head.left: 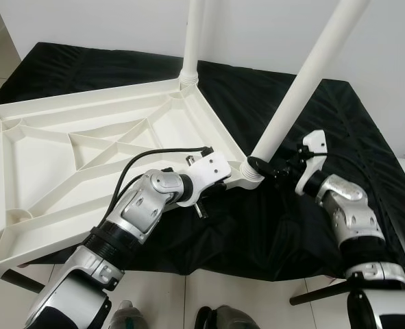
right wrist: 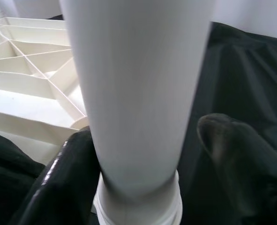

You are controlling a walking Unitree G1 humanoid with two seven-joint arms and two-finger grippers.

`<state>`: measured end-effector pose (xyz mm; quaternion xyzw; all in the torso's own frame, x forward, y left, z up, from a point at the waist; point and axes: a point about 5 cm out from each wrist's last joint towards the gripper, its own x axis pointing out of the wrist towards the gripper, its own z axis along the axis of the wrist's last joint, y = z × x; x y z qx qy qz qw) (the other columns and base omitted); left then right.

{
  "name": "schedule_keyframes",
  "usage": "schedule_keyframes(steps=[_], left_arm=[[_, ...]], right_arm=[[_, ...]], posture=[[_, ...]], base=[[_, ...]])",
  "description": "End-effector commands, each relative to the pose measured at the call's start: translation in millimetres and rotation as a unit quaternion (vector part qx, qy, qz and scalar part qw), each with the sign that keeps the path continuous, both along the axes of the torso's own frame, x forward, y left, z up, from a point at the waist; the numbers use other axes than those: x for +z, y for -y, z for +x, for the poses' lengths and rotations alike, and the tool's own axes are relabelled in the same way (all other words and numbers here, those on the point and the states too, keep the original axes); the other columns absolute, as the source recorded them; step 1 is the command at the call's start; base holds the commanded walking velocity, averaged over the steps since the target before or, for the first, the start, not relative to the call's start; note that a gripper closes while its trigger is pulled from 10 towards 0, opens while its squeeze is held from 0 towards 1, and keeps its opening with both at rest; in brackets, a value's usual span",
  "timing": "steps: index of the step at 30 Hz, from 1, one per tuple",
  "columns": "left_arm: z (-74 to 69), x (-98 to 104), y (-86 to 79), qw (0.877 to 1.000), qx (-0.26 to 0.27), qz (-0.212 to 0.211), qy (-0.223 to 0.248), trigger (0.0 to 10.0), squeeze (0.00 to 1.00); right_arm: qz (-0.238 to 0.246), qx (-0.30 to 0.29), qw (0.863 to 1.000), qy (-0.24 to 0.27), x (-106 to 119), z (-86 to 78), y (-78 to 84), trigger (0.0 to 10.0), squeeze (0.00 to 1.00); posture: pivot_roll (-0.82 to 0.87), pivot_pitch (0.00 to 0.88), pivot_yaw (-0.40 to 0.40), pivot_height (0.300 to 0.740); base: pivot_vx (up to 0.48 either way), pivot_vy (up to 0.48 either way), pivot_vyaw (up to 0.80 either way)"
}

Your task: Building children table

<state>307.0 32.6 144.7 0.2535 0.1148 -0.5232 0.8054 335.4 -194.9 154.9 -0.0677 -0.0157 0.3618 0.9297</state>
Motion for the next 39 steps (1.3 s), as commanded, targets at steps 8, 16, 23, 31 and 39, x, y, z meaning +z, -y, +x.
schedule_keyframes(steps=[8,16,23,31,39], left_arm=[[-4.0,2.1,9.2,1.0,-0.031,0.0,-0.006,10.0,0.0],[-4.0,1.0,8.2,1.0,-0.028,0.0,-0.007,10.0,0.0],[-3.8,1.2,10.1,1.0,-0.028,-0.002,-0.006,10.0,0.0],[-4.3,1.0,11.7,1.0,-0.027,-0.006,-0.008,10.0,0.0],[-5.2,-0.1,11.3,1.0,-0.027,-0.006,-0.01,10.0,0.0]], right_arm=[[-0.013,0.033,0.999,-0.001,-5.4,3.5,-4.3,6.3,0.0],[0.009,0.002,1.0,0.0,-8.4,1.8,-1.4,10.0,0.0],[0.044,-0.071,0.996,0.023,-3.1,5.7,-3.3,10.0,0.0],[0.069,-0.144,0.986,0.048,2.0,3.9,-13.3,10.0,0.0],[0.097,-0.23,0.968,0.027,-0.8,2.2,-29.2,10.0,0.0]], posture=[[0.06,0.036,-0.091,0.74],[0.06,0.034,-0.094,0.74],[0.05,0.031,-0.096,0.74],[0.05,0.036,-0.099,0.74],[0.05,0.036,-0.1,0.74]], base=[[0.0,0.0,0.0],[0.0,0.0,0.0],[0.0,0.0,0.0],[0.0,0.0,0.0],[0.0,0.0,0.0]])
